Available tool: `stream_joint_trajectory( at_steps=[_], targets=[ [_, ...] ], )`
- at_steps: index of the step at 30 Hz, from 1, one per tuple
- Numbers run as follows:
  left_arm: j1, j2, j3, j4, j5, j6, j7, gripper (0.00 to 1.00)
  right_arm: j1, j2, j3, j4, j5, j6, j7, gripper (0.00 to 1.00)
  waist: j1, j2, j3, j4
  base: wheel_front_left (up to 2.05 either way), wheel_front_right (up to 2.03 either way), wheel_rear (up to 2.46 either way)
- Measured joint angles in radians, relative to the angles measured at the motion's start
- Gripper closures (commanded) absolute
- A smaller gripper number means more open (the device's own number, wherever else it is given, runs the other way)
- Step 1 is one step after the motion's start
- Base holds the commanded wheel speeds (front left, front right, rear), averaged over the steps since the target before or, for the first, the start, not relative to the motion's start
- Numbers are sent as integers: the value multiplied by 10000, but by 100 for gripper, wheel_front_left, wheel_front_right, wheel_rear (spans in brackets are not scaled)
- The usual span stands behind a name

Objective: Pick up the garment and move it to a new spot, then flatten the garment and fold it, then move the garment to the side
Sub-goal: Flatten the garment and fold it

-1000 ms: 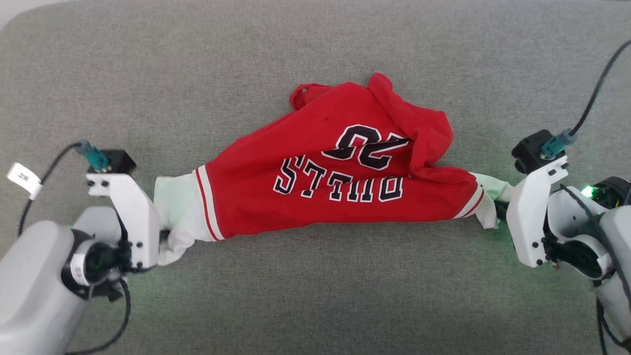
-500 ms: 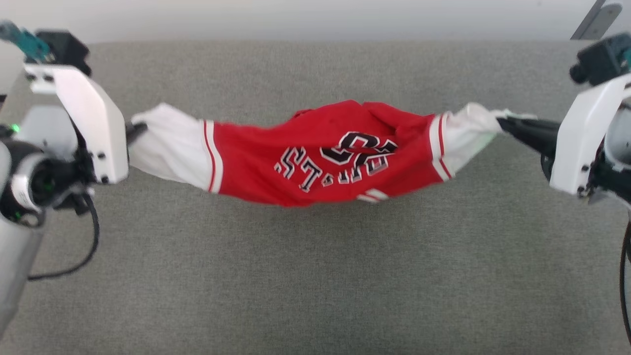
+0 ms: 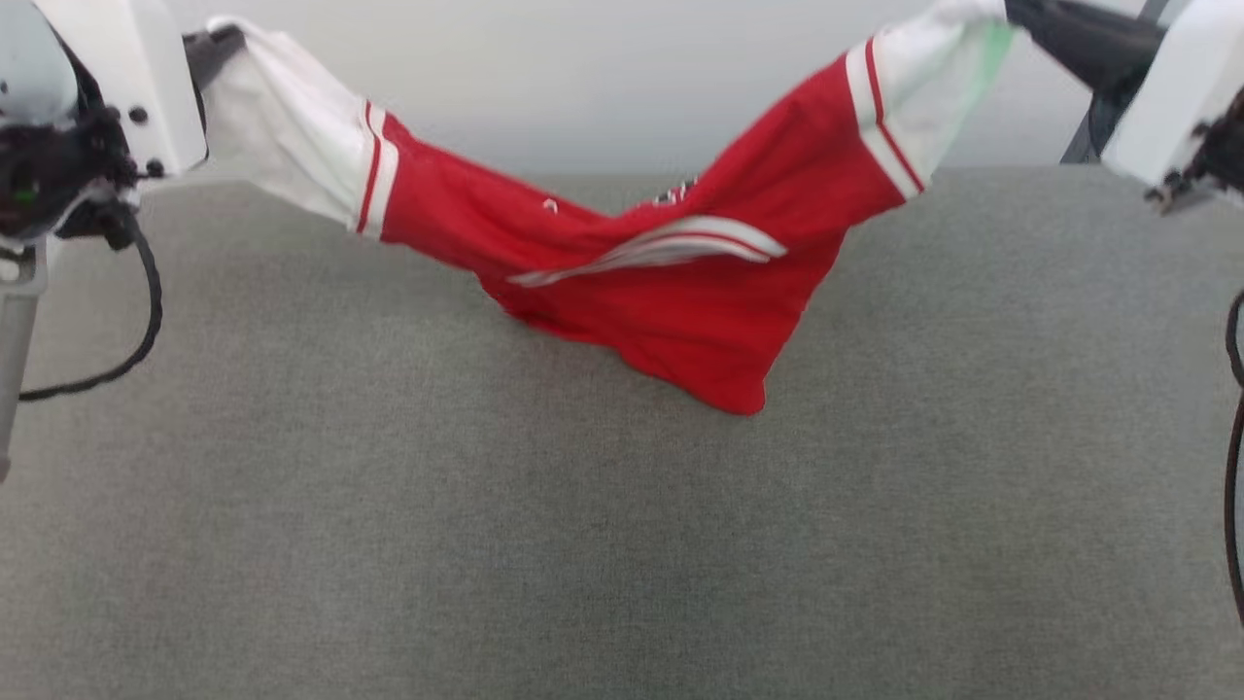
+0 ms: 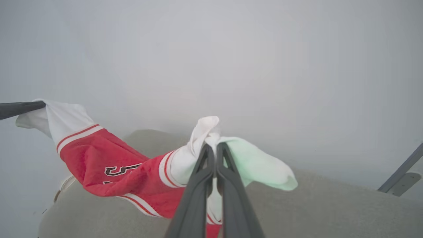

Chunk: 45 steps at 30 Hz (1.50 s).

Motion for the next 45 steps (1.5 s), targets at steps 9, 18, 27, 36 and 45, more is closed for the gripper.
stream_joint_trajectory(
  at_steps=[9,18,27,36,45],
  targets=[
    [-1117,-399,0,1001,153,-343,-635,100,-1318,658,-378,988,-721,0,-940,100,0,0,-663,-126,0,0,0],
    [-1790,-629,-169,1726,491,-589,-1103,100,-2060,838,-253,1944,-1501,0,-1824,100,0,0,-657,-194,0,0,0],
    [-3184,-1323,-230,3118,1032,-940,-2786,100,-3534,1177,25,3697,-2439,0,-3923,100,-1,0,422,-231,0,0,0],
    [-5576,-1916,-334,5198,2021,-1317,-5524,100,-5767,1476,485,6155,-3868,0,-7837,100,0,0,2402,-313,0,0,0],
    [-6836,-2364,-399,6715,2748,-1732,-9323,100,-7104,1668,920,8138,-5336,0,-10727,100,0,0,3793,-269,0,0,0]
  ],
)
